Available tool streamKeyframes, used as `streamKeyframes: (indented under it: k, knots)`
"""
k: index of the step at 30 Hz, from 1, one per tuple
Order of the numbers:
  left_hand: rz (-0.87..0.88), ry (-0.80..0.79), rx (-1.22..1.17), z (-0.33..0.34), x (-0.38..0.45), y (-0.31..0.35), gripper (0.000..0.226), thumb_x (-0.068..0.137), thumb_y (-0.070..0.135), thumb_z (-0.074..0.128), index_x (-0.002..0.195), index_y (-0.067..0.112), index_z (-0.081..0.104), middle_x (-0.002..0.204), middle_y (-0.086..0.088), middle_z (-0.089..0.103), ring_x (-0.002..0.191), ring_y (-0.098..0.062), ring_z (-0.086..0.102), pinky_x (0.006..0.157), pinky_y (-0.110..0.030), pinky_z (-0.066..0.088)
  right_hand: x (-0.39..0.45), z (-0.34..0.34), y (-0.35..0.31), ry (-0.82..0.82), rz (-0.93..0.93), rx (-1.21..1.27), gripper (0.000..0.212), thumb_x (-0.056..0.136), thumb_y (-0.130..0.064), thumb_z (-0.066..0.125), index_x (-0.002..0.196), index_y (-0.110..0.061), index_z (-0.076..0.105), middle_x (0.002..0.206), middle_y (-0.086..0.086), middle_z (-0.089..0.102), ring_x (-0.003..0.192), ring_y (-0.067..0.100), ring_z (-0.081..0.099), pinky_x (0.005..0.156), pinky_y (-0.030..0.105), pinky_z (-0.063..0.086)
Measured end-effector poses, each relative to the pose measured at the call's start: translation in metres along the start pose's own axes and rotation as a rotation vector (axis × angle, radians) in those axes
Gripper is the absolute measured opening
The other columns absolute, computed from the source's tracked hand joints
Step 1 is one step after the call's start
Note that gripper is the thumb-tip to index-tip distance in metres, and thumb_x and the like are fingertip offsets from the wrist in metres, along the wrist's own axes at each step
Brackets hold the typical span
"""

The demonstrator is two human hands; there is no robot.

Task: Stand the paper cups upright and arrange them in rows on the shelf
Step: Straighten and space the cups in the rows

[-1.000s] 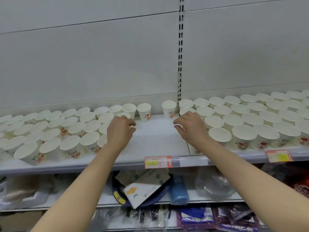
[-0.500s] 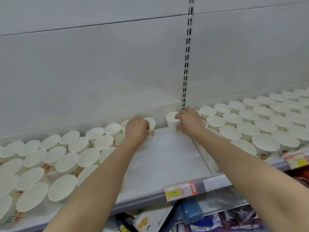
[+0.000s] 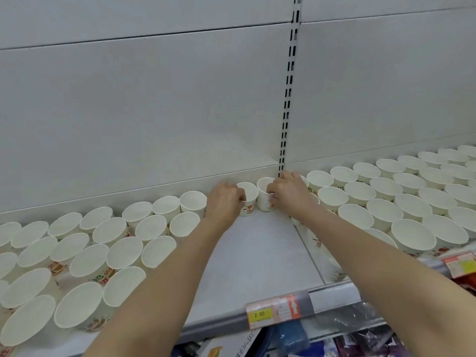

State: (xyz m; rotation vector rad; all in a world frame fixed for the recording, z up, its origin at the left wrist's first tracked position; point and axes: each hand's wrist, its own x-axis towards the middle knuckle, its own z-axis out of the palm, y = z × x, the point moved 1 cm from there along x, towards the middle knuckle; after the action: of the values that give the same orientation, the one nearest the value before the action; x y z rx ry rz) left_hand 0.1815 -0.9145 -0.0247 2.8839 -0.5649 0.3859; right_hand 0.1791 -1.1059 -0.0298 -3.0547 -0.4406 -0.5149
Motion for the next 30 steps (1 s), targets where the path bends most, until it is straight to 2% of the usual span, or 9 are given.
streamKeyframes:
  k: [3, 6, 9, 12, 15, 18, 21, 24, 30]
  knots:
    - [-0.015, 0.007, -0.009, 0.003, 0.000, 0.003, 0.012, 0.089, 0.025, 0.062, 0.097, 0.024, 0.071, 0.099, 0.003, 0.068, 0.100, -0.020, 0.051, 0.074, -0.029, 0.037, -0.001, 0.002, 0.001, 0.006, -0.037, -0.004, 0.027, 0.055, -0.002, 0.068, 0.049, -0.015, 0.045, 0.049, 0.000, 0.050, 0.064, 0.023, 0.039, 0.062, 0.031, 0.025]
    - [-0.037, -0.006, -0.018, -0.002, -0.004, 0.004, 0.020, 0.089, 0.027, 0.063, 0.108, 0.026, 0.069, 0.109, 0.004, 0.066, 0.107, -0.020, 0.050, 0.077, -0.028, 0.036, 0.000, 0.003, 0.004, -0.013, -0.050, -0.016, 0.036, 0.058, -0.001, 0.067, 0.051, -0.019, 0.037, 0.049, 0.002, 0.050, 0.065, 0.022, 0.033, 0.063, 0.032, 0.021]
    - [-0.059, 0.016, -0.053, -0.018, -0.021, 0.001, 0.026, 0.089, 0.027, 0.065, 0.115, 0.028, 0.066, 0.117, 0.006, 0.062, 0.111, -0.019, 0.050, 0.079, -0.029, 0.037, 0.003, 0.003, 0.003, -0.059, -0.040, -0.080, 0.027, 0.068, -0.005, 0.064, 0.057, -0.018, 0.044, 0.059, 0.004, 0.057, 0.072, 0.023, 0.035, 0.065, 0.033, 0.014]
    - [-0.139, 0.051, -0.102, -0.044, -0.055, -0.015, 0.026, 0.087, 0.029, 0.068, 0.113, 0.029, 0.067, 0.116, 0.009, 0.062, 0.109, -0.016, 0.052, 0.077, -0.029, 0.040, 0.005, -0.001, 0.001, -0.019, -0.065, -0.043, 0.003, 0.079, -0.020, 0.066, 0.079, -0.017, 0.065, 0.079, 0.003, 0.067, 0.088, 0.025, 0.048, 0.075, 0.034, 0.022]
    - [-0.298, 0.120, -0.177, -0.074, -0.104, -0.040, 0.018, 0.082, 0.029, 0.071, 0.100, 0.032, 0.071, 0.100, 0.013, 0.067, 0.089, -0.009, 0.059, 0.072, -0.030, 0.047, 0.003, -0.016, -0.015, 0.081, -0.051, 0.094, 0.019, 0.083, -0.027, 0.066, 0.099, -0.017, 0.069, 0.094, 0.004, 0.069, 0.098, 0.028, 0.051, 0.086, 0.036, 0.026]
    - [-0.439, 0.144, -0.208, -0.099, -0.160, -0.049, 0.007, 0.080, 0.031, 0.074, 0.086, 0.034, 0.071, 0.079, 0.021, 0.065, 0.071, 0.000, 0.055, 0.060, -0.023, 0.041, -0.011, -0.027, -0.048, 0.170, -0.086, 0.271, 0.011, 0.081, -0.023, 0.068, 0.091, -0.019, 0.071, 0.087, 0.002, 0.070, 0.092, 0.028, 0.053, 0.083, 0.037, 0.030]
    - [-0.461, 0.055, -0.233, -0.108, -0.204, -0.046, 0.014, 0.073, 0.043, 0.079, 0.079, 0.035, 0.068, 0.078, 0.020, 0.063, 0.074, -0.001, 0.055, 0.063, -0.027, 0.045, -0.032, -0.022, -0.090, 0.138, -0.205, 0.363, 0.007, 0.080, -0.021, 0.071, 0.086, -0.018, 0.072, 0.082, 0.001, 0.071, 0.086, 0.029, 0.055, 0.079, 0.039, 0.035]
    - [-0.413, -0.071, -0.121, -0.101, -0.225, -0.044, 0.028, 0.065, 0.053, 0.080, 0.083, 0.038, 0.065, 0.085, 0.019, 0.059, 0.084, -0.006, 0.051, 0.064, -0.029, 0.042, -0.041, -0.016, -0.124, 0.153, -0.247, 0.408, 0.013, 0.076, -0.019, 0.075, 0.088, -0.017, 0.072, 0.082, 0.000, 0.071, 0.082, 0.030, 0.056, 0.074, 0.037, 0.038]
    - [-0.345, -0.069, -0.049, -0.098, -0.231, -0.057, 0.007, 0.077, 0.039, 0.075, 0.080, 0.035, 0.070, 0.086, 0.017, 0.059, 0.090, -0.008, 0.049, 0.062, -0.027, 0.034, -0.026, -0.012, -0.167, 0.066, -0.264, 0.416, 0.029, 0.078, -0.015, 0.070, 0.106, -0.018, 0.067, 0.106, -0.001, 0.064, 0.101, 0.024, 0.049, 0.076, 0.029, 0.035]
